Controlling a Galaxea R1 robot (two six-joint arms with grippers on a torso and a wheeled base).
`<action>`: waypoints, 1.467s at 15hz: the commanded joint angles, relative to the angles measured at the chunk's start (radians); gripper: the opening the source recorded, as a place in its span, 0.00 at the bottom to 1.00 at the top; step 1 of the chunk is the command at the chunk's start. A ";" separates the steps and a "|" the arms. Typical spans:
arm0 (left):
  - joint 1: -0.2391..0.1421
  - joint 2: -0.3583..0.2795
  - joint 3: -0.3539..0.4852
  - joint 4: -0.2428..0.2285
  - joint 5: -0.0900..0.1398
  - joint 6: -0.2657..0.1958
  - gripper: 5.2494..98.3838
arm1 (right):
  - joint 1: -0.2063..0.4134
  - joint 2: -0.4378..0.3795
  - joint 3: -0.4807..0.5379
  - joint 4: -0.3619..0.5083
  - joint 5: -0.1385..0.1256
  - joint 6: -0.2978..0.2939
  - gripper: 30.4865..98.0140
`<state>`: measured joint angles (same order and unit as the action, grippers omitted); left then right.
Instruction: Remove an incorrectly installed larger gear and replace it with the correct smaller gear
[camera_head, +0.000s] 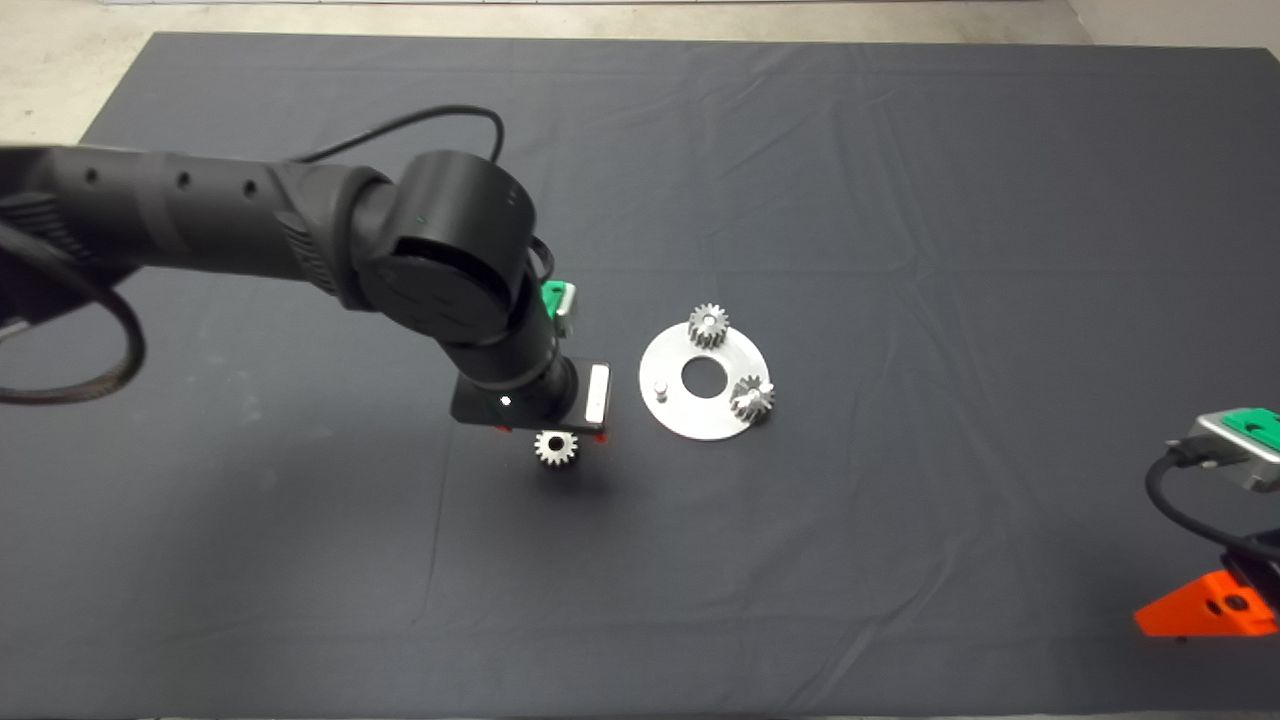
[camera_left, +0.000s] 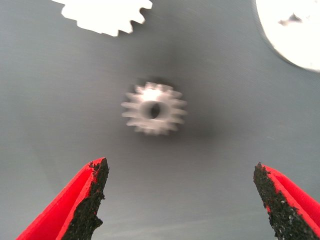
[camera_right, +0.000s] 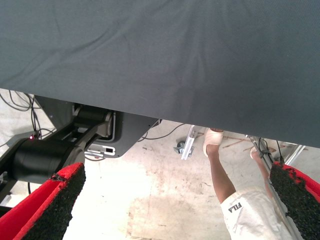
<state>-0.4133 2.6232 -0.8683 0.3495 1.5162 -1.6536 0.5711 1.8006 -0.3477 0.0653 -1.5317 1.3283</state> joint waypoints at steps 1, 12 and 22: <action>0.017 -0.018 0.010 0.092 0.030 -0.067 0.73 | 0.013 0.004 0.006 0.031 -0.001 -0.003 1.00; 0.086 -0.051 0.131 0.262 0.044 -0.089 0.73 | 0.013 -0.003 0.006 0.033 -0.001 -0.006 1.00; 0.157 -0.079 0.138 0.306 0.044 0.123 0.73 | 0.013 -0.002 0.006 0.033 -0.001 -0.006 1.00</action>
<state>-0.2561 2.5527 -0.7383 0.6249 1.5249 -1.6059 0.5711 1.8006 -0.3468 0.0653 -1.5306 1.3274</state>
